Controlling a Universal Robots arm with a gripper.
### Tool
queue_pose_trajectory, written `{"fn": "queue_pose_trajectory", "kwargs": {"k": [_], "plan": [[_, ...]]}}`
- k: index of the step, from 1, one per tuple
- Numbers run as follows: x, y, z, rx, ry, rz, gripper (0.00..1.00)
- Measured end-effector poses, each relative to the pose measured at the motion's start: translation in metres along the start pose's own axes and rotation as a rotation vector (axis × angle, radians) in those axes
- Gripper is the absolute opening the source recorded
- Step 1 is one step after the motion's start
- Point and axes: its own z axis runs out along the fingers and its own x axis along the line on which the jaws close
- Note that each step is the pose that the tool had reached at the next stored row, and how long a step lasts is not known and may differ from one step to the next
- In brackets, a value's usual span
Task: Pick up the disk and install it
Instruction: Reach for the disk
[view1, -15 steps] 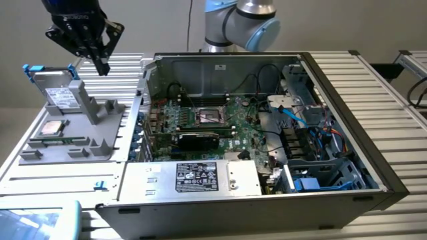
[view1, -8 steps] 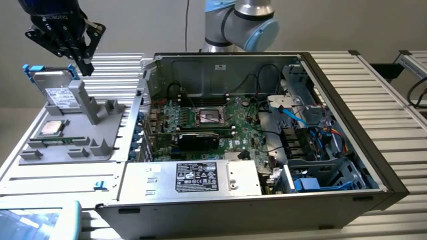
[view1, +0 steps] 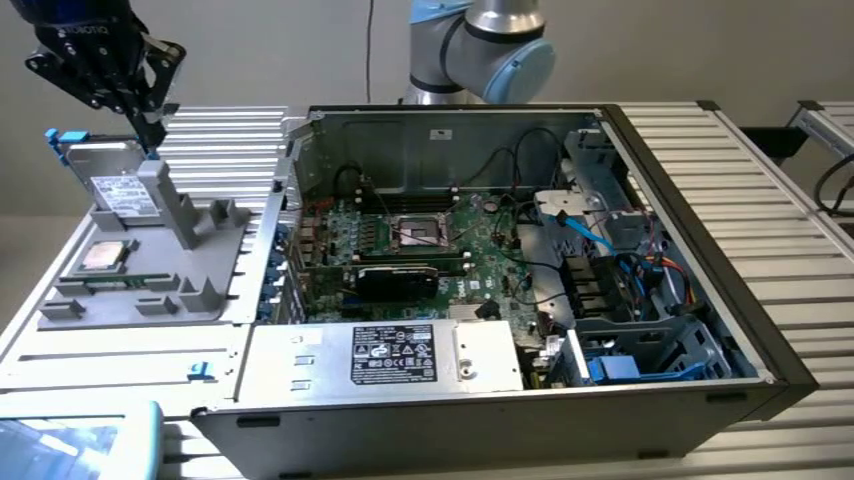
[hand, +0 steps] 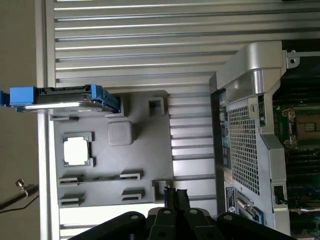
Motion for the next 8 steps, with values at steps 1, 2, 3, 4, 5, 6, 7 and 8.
{"fn": "queue_pose_trajectory", "kwargs": {"k": [1,2,3,4,5,6,7,8], "plan": [[0.0,0.0044,0.0001,0.0013,0.0,0.0,0.11],[0.001,0.0088,0.0004,0.0026,-0.0002,0.0,0.11],[0.001,0.0129,0.0006,0.0044,-0.0003,0.0,0.11],[0.001,0.0165,0.0009,0.0068,-0.0005,0.0,0.11],[0.001,0.0189,0.001,0.0081,-0.0006,0.0,0.11],[0.002,0.0216,0.0011,0.009,-0.0005,0.0,0.11],[0.002,0.0231,0.0013,0.0093,-0.0007,0.0,0.11],[0.002,0.0242,0.0015,0.0098,-0.001,0.0,0.11]]}}
